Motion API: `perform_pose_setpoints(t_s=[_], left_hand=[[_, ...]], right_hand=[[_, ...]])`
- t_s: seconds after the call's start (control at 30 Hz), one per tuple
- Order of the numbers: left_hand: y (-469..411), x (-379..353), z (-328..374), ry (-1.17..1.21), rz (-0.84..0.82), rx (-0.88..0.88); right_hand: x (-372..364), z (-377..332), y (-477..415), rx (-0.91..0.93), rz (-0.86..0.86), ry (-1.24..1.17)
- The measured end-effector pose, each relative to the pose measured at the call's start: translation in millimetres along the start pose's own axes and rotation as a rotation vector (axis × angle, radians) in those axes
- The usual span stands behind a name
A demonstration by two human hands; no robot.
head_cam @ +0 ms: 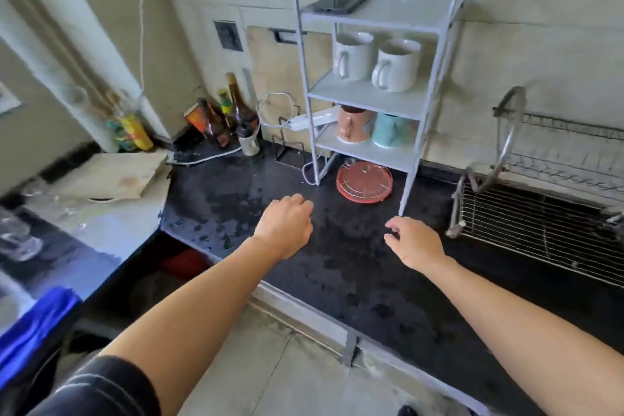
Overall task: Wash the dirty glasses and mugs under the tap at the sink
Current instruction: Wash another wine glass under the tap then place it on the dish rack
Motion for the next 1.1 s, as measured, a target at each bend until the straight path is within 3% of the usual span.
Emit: perform_pose_setpoints(t_s=[0.4, 0.6, 0.8, 0.97, 1.1], left_hand=[[76, 59, -238, 0.073, 0.211, 0.398], [123, 69, -361, 0.073, 0.206, 0.663], [200, 69, -450, 0.138, 0.228, 0.973], [253, 55, -508, 0.21, 0.31, 1.124], [283, 38, -555, 0.265, 0.289, 1.174]], right_hand=[[-17, -272, -119, 0.413, 0.019, 0.052], [-58, -430, -186, 0.61, -0.096, 0.054], [-93, -579, -198, 0.82, -0.212, 0.066], [-126, -676, -198, 0.861, -0.323, 0.069], [-152, -737, -205, 0.778, -0.393, 0.054]])
Point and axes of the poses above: each hand's wrist, its own y-axis away from the middle knuckle, its own x-axis out of the back of the hand, z = x × y, the point moved 3 cm from there along -y, towards the middle knuckle, and after that the axes turned 12 degrees about y, right-handed, at the moved point
